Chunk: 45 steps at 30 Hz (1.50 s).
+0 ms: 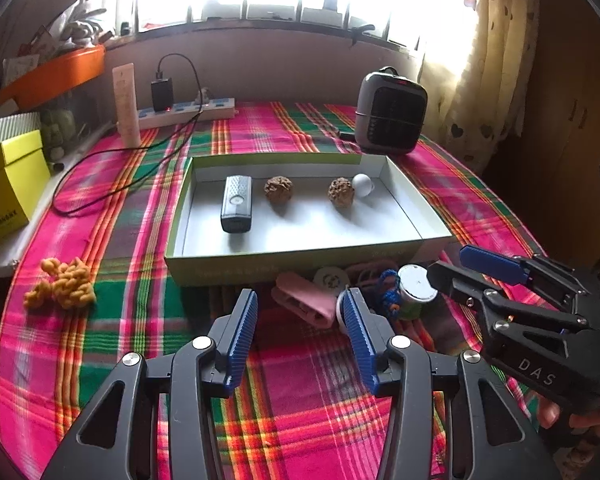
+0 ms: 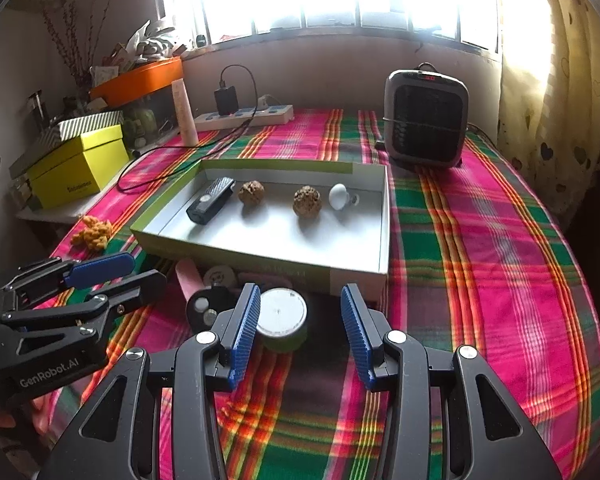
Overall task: Organize objects
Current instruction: 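Move both tools back out of the box toward the items beside it, then close the right tool on the green spool with the white lid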
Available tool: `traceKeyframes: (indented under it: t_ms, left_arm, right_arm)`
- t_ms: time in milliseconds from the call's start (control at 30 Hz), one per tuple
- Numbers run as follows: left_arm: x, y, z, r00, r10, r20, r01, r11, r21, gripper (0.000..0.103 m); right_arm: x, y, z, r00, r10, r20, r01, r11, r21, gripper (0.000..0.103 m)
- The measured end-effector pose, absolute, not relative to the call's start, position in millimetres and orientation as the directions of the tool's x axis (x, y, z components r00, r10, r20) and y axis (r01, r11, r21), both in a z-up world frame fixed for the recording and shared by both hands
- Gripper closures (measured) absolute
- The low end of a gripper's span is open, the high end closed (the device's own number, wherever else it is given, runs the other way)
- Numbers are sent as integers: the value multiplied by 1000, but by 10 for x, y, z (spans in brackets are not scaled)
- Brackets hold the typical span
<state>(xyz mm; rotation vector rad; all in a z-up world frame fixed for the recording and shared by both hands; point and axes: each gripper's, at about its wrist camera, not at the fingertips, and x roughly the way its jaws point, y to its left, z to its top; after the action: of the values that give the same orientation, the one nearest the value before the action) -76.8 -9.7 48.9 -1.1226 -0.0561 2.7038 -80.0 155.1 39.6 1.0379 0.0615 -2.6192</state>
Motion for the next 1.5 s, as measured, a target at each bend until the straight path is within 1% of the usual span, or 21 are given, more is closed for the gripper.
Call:
traceKeyframes:
  t_ms: [600,933,1000,1400,1433,1500]
  left_arm:
    - [-675,-122,276,-633,266,-727,-194,-964,-184,59]
    - [-693,-158,221,-623,268,-735,-184,-963,-195,58]
    - [-695,-166,208,-621,270,-736,-182,-963,-199,58]
    - [-729,-171,177,-614,279,-739,-185,-960,-209,58]
    - [-727,-172,177,-614,279,-739,-184,-960,-209,58]
    - [-727,-172,177,-615,280,-737,-184,-960,-211,58]
  right_arm:
    - [-761,1521,247,-646,-320,-693,342,-933,112,59]
    - [-885,1422,173,-626,-307,-717,366,-927,78,59]
    - [-914,1420,157,-615,-318,-721,371,-924,91,59]
    - [-906,1411,174,-617,-336,-712,387,-917,98,59]
    - [-907,1418,176,-617,-338,-710,385,-917,102,60]
    - [-912,1431,177,-616,-343,-709,384,-917,110,67]
